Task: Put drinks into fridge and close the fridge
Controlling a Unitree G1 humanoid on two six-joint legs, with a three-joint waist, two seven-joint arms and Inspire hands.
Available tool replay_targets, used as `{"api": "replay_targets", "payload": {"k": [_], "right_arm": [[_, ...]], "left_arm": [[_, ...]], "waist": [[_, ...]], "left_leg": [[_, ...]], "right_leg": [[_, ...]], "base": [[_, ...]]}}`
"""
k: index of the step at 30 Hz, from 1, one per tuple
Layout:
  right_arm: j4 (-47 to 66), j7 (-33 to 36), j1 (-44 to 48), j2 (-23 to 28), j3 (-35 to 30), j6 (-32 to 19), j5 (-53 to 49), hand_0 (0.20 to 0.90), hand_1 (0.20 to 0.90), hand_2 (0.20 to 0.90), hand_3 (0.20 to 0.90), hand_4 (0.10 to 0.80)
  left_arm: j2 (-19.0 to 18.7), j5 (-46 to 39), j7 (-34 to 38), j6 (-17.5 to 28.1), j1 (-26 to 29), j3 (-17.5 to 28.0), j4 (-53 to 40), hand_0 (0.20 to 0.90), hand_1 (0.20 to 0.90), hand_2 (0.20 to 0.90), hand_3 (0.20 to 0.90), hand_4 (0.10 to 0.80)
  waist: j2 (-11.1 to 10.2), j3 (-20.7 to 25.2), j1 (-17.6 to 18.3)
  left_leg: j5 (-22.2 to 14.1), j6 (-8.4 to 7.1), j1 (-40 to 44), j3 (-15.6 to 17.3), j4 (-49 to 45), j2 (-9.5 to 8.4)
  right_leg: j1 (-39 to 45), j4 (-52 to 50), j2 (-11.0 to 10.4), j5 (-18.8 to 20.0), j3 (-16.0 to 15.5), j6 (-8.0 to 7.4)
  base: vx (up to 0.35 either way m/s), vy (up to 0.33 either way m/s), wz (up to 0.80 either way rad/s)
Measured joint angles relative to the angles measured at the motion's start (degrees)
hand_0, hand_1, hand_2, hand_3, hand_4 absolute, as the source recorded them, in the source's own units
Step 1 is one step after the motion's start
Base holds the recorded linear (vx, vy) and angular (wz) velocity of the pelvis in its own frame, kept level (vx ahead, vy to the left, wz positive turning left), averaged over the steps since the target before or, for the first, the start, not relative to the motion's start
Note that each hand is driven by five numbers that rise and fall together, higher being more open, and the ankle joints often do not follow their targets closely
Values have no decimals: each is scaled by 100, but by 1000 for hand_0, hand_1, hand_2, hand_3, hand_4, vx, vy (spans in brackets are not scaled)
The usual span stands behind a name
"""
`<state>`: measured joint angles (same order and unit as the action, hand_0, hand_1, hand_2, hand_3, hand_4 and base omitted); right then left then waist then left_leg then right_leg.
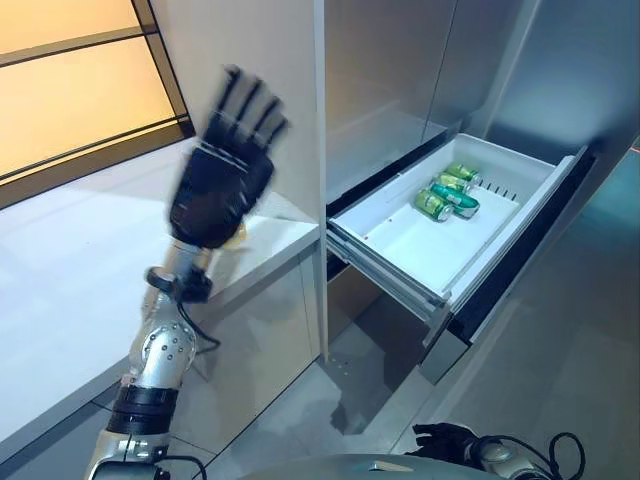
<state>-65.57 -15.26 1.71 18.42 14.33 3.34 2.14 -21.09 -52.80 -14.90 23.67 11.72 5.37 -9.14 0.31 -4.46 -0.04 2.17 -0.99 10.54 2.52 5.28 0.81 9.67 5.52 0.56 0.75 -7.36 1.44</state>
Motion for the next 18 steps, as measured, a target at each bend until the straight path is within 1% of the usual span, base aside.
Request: {"api": "replay_targets", "payload": {"k": [1, 3, 5, 6, 7, 9, 11, 16, 18], "right_arm": [[-78, 45, 3, -35, 3, -52, -18, 900, 900, 900, 900, 800], [-107, 117, -25, -92, 15, -52, -44, 900, 900, 900, 900, 800], [-124, 162, -43, -134, 54, -51, -44, 900, 900, 900, 900, 800], [-126, 203, -62, -155, 137, -49, -44, 900, 900, 900, 900, 800], [-125, 228, -55, -163, 199, -49, -44, 900, 900, 900, 900, 800], [-116, 233, -53, -182, 239, -33, -44, 900, 900, 900, 900, 800], [-90, 242, -69, -214, 239, 13, -52, 900, 900, 900, 900, 800], [-82, 250, -94, -239, 239, 102, -94, 900, 900, 900, 900, 800], [-50, 252, -94, -240, 239, 171, -93, 900, 900, 900, 900, 800]], "left_arm": [[-6, 602, 658, 398, 89, 197, -3, 900, 900, 900, 900, 800], [-22, 1354, 1498, 727, 190, 346, -9, 900, 900, 900, 900, 800], [-155, 2240, 2523, 793, 254, 347, -9, 900, 900, 900, 900, 800], [-314, 2729, 3156, 778, 255, 344, 16, 900, 900, 900, 900, 800], [-379, 2918, 3488, 774, 256, 344, 42, 900, 900, 900, 900, 800], [-429, 3096, 3903, 749, 260, 343, 155, 900, 900, 900, 900, 800], [-429, 3154, 4185, 609, 260, 332, 217, 900, 900, 900, 900, 800], [-425, 3148, 4278, 314, 260, 190, 543, 900, 900, 900, 900, 800], [-425, 3148, 4275, 125, 260, 106, 615, 900, 900, 900, 900, 800]], "waist": [[-37, 31, -5], [-93, 69, -51], [-142, 100, -129], [-164, 115, -136], [-172, 123, -137], [-168, 154, -135], [-157, 186, -133], [-71, 257, -120], [-44, 274, -104]], "left_leg": [[1, -1, -18, -16, -10, -2], [1, 0, -29, -35, -17, -6], [1, 0, -30, -35, -18, -10], [1, 0, -32, -37, -18, -13], [2, 2, -30, -38, -16, -17], [5, 7, -31, -40, -14, -20], [6, 8, -30, -40, -2, -20], [6, 8, -24, -20, -2, -19], [6, 8, -22, -9, -1, -18]], "right_leg": [[-12, 0, 0, 12, -11, 19], [-19, 0, -2, 8, -25, 16], [-28, 0, -5, 6, -24, 14], [-28, 0, -8, 4, -25, 12], [-27, 0, -12, 3, -26, 12], [-29, 0, -16, 4, -27, 12], [-31, 0, -14, 4, -27, 12], [-35, -1, -12, 5, 8, 13], [-35, -2, -10, 5, 21, 13]], "base": [[-6, -2, 5], [-8, 2, 4], [0, 0, 0], [0, 0, 0], [0, 0, 0], [0, 0, 0], [0, 0, 0], [2, 8, -1], [0, 0, 0]]}}
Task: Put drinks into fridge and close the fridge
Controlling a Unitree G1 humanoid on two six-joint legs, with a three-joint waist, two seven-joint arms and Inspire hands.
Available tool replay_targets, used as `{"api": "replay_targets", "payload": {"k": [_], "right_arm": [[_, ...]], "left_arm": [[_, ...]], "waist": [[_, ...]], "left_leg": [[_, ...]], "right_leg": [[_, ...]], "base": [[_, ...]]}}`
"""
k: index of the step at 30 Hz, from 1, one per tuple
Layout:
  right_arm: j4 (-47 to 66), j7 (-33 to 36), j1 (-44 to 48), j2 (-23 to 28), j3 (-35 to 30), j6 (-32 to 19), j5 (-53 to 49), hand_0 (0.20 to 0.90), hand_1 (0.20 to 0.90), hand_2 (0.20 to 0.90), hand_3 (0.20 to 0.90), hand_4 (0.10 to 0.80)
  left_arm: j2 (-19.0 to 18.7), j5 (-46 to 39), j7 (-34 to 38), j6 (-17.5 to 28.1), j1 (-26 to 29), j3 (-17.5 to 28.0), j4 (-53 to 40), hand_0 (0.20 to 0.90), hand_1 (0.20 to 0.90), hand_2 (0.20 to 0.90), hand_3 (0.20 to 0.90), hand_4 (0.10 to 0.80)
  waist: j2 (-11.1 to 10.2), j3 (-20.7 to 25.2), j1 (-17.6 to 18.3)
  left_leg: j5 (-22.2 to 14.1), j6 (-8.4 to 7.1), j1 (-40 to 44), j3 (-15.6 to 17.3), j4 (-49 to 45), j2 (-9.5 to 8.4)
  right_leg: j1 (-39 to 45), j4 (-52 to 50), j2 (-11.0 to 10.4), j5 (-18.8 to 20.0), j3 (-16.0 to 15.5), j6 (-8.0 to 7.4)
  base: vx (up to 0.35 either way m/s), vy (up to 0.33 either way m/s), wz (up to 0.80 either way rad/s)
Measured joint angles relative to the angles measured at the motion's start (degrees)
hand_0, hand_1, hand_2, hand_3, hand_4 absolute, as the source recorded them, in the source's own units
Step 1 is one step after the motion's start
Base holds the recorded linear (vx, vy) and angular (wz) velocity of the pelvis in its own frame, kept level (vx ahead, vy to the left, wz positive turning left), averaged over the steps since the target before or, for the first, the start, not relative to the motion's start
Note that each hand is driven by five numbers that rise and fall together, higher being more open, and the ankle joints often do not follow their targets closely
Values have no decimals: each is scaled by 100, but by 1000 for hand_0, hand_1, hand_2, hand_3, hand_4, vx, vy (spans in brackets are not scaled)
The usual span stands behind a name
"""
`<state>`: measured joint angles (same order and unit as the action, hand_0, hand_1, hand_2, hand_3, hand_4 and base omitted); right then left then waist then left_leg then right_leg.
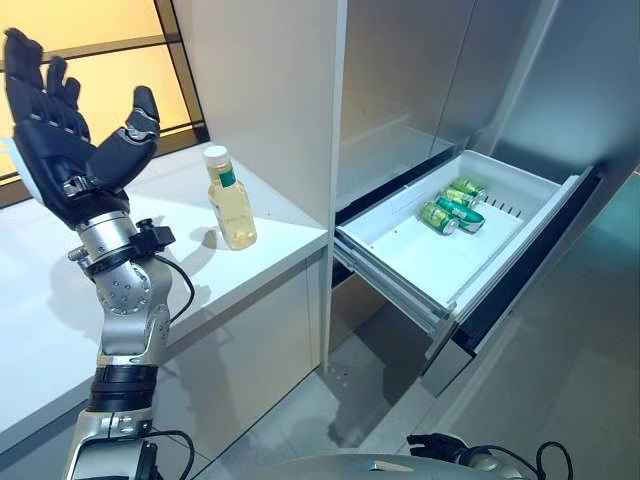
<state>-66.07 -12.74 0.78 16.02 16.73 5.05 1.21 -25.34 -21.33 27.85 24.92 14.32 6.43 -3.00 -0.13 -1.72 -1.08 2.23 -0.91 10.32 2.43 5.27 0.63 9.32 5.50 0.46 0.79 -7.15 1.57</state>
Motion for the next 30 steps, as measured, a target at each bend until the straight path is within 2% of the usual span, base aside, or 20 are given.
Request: {"api": "replay_targets", "payload": {"k": [6, 15, 30], "right_arm": [[68, 2, 0, 1, 0, 25, 11, 900, 900, 900, 900, 800], [81, 1, -1, -4, -1, 20, 65, 900, 900, 900, 900, 800], [81, -9, -2, -5, -3, 24, 122, 900, 900, 900, 900, 800]], "left_arm": [[-2, 7, -19, -244, 0, -144, 408, 900, 900, 900, 900, 800], [0, 10, -133, -611, -1, -232, 1006, 900, 900, 900, 900, 800], [-1, -4, -592, -706, -1, -295, 1234, 900, 900, 900, 900, 800]], "waist": [[29, 16, 137], [29, 15, 157], [35, 7, 148]], "left_leg": [[0, 0, 11, 34, -2, 5], [0, 0, 14, 40, 2, 8], [1, -1, 43, 77, 8, 11]], "right_leg": [[11, -24, 4, 2, 18, 0], [14, -24, 6, 2, 22, 0], [23, -12, 7, -17, 43, -29]], "base": [[0, 0, 0], [0, 0, 0], [0, 0, 0]]}}
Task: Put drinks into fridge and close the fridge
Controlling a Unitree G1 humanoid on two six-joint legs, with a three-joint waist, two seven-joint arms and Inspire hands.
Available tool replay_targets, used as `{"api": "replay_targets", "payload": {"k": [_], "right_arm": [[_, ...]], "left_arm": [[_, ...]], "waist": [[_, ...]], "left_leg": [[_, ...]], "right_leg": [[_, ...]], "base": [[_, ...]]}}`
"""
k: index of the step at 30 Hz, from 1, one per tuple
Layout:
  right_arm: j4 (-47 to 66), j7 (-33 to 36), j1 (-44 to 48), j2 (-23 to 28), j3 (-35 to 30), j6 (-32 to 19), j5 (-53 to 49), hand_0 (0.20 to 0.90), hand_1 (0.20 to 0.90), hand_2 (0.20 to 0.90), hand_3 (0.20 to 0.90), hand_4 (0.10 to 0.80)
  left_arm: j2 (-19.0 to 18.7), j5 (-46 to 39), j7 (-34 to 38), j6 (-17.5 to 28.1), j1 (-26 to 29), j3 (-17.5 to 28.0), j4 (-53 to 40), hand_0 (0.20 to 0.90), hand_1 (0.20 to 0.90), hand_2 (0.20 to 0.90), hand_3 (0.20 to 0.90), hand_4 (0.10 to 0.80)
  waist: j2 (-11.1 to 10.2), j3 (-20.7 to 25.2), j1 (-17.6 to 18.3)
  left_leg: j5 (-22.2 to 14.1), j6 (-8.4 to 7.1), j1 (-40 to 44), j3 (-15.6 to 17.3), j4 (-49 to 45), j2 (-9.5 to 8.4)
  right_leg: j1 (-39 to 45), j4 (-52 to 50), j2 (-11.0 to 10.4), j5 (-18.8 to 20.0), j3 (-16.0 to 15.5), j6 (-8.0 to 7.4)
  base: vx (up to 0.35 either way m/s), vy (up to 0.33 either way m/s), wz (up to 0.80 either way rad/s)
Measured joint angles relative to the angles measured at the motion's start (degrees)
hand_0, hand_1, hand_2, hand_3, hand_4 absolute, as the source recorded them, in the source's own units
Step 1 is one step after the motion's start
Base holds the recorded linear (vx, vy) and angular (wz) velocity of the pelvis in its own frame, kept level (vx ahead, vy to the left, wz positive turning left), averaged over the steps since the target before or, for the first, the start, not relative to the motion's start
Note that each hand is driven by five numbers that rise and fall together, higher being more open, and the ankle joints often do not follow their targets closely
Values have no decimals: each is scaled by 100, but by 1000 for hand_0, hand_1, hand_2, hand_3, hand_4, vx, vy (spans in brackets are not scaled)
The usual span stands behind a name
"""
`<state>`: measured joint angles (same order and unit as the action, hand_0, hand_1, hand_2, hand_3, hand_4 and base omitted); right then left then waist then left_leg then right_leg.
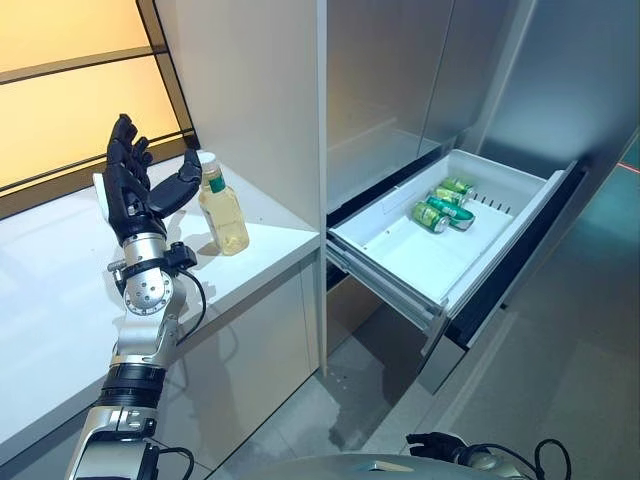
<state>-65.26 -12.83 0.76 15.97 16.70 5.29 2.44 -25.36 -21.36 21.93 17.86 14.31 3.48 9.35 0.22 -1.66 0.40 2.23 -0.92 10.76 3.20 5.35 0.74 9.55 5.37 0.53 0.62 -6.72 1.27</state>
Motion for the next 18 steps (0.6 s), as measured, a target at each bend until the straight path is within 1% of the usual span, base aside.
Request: {"api": "replay_targets", "payload": {"k": [5, 9, 11, 15, 16, 18], "right_arm": [[1, -2, 0, 0, -2, -1, -2, 900, 900, 900, 900, 800], [0, -2, 7, -8, -2, -7, -3, 900, 900, 900, 900, 800], [0, -2, 13, -17, -2, -7, -5, 900, 900, 900, 900, 800], [1, -1, 5, -64, -1, -3, -5, 900, 900, 900, 900, 800], [1, 0, 8, -71, -2, -3, -5, 900, 900, 900, 900, 800], [1, 0, 7, -76, -2, -4, -5, 900, 900, 900, 900, 800]], "left_arm": [[-2, 1, -54, 166, 0, -57, 52, 900, 900, 900, 900, 800], [1, 35, 477, 541, 0, -123, 55, 900, 900, 900, 900, 800], [5, 85, 742, 667, 0, -124, 55, 900, 900, 900, 900, 800], [53, 422, 1400, 991, 0, -116, 55, 900, 900, 900, 900, 800], [67, 522, 1538, 1049, 0, -96, 55, 900, 900, 900, 900, 800], [74, 568, 1692, 1153, 0, -76, 55, 900, 900, 900, 900, 800]], "waist": [[1, -2, 6], [-13, -20, 15], [-27, -32, 16], [-88, -104, 20], [-97, -110, 20], [-103, -114, 21]], "left_leg": [[0, 0, 3, 59, 0, 5], [-1, 0, 3, 94, -1, 7], [-2, 1, 6, 102, -2, 6], [-13, 1, 57, 120, -1, 7], [-14, 1, 57, 127, 0, 8], [-17, 3, 58, 138, 0, 7]], "right_leg": [[-11, 13, 1, 0, 27, 0], [-17, 11, 3, 3, 58, 3], [-16, 2, 4, 20, 74, 28], [5, -4, 7, 19, 108, 26], [2, 7, 7, 5, 113, 5], [1, 13, 7, 1, 122, -1]], "base": [[15, 0, -3], [11, -2, -4], [10, -4, -4], [8, 0, -4], [4, 2, -4], [0, 0, 0]]}}
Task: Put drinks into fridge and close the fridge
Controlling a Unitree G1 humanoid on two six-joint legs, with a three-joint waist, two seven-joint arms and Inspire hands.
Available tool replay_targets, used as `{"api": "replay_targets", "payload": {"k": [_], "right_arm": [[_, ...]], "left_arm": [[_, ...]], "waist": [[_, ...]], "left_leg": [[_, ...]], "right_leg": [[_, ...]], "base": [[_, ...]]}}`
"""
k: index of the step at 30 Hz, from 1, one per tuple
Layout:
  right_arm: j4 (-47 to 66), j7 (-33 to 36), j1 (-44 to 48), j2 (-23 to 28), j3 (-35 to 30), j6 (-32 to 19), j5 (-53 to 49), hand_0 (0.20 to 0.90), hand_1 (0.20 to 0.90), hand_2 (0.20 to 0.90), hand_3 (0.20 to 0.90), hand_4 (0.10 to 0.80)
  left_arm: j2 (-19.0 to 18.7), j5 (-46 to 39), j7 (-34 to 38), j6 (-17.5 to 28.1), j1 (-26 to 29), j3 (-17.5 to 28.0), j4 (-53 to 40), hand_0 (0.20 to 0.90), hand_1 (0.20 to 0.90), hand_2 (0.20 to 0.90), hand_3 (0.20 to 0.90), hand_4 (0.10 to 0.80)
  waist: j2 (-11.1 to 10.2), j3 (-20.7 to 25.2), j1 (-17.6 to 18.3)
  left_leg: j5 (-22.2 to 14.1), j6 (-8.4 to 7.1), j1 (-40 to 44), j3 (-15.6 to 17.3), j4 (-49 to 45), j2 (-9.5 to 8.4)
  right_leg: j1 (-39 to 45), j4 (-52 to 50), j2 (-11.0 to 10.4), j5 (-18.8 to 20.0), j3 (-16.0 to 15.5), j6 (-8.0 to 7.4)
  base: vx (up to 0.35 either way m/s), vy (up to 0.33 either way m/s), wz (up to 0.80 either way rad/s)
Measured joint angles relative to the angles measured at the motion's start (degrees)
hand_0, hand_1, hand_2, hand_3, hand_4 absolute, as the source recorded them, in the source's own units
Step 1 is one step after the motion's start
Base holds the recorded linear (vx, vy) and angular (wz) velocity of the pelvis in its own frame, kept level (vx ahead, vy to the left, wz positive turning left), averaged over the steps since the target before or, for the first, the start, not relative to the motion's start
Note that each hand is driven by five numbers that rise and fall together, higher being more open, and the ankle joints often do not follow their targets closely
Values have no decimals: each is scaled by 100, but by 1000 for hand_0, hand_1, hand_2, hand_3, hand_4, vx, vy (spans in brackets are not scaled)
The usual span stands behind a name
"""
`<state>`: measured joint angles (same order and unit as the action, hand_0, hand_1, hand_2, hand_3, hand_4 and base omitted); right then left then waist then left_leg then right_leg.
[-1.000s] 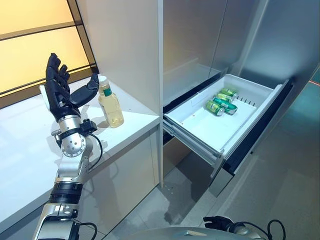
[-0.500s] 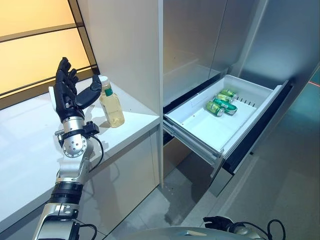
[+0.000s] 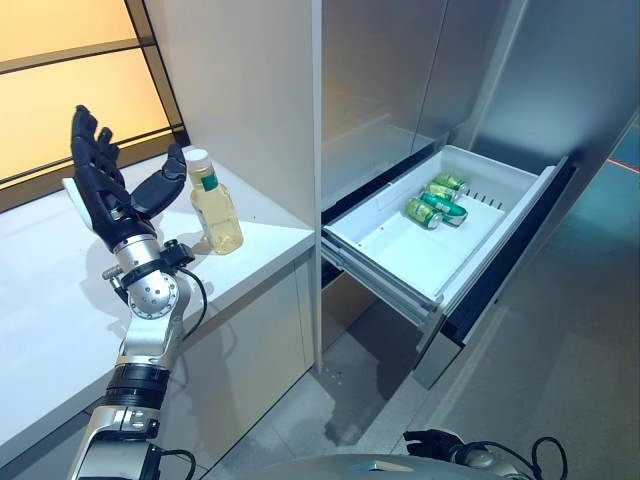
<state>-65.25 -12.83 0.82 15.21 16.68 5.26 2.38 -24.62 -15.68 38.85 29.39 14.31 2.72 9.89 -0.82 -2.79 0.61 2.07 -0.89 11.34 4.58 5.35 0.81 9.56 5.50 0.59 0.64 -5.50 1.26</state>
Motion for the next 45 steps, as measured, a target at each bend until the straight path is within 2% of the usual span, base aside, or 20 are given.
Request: {"api": "replay_targets", "payload": {"k": [5, 9, 18, 25, 34, 45], "right_arm": [[17, 3, -2, -3, 1, 1, 0, 900, 900, 900, 900, 800], [21, 9, -6, -7, 2, 3, 1, 900, 900, 900, 900, 800], [28, 9, -9, -12, 2, 4, 1, 900, 900, 900, 900, 800], [32, 6, 7, -11, 1, 2, 2, 900, 900, 900, 900, 800], [28, -1, 69, -8, 0, 6, 6, 900, 900, 900, 900, 800], [27, -23, 96, -9, -1, 93, 5, 900, 900, 900, 900, 800]], "left_arm": [[6, 18, 358, 158, 0, 190, -1, 900, 900, 900, 900, 800], [23, 15, 342, 207, 0, 220, -104, 900, 900, 900, 900, 800], [36, 6, -505, 169, 1, 127, -748, 900, 900, 900, 900, 800], [20, -5, -1199, -345, 1, -81, -746, 900, 900, 900, 900, 800], [-27, -3, -1537, -926, -9, -98, -685, 900, 900, 900, 900, 800], [-107, 7, -1573, -1182, -46, -301, -169, 900, 900, 900, 900, 800]], "waist": [[0, 0, 33], [-7, 3, 32], [-15, 8, 51], [-8, 3, 65], [53, -22, 61], [92, -17, 63]], "left_leg": [[-5, 2, 3, 11, -2, 0], [-7, 6, -1, 11, -1, -2], [-8, 5, -5, 10, 0, -3], [-8, 5, -12, 10, 0, -3], [-8, 5, -13, -5, 0, -2], [-7, 5, 8, -6, -2, -1]], "right_leg": [[-3, 0, 0, 3, 11, 5], [-6, 1, -2, 1, 12, 1], [-11, 0, -1, 0, 13, 0], [-16, -1, -1, 1, 14, 1], [-8, 1, -1, 18, -1, 28], [13, -20, 0, 19, -2, 29]], "base": [[0, 0, 0], [0, 0, 0], [0, 0, 0], [0, 0, 0], [0, 0, 0], [0, 0, 0]]}}
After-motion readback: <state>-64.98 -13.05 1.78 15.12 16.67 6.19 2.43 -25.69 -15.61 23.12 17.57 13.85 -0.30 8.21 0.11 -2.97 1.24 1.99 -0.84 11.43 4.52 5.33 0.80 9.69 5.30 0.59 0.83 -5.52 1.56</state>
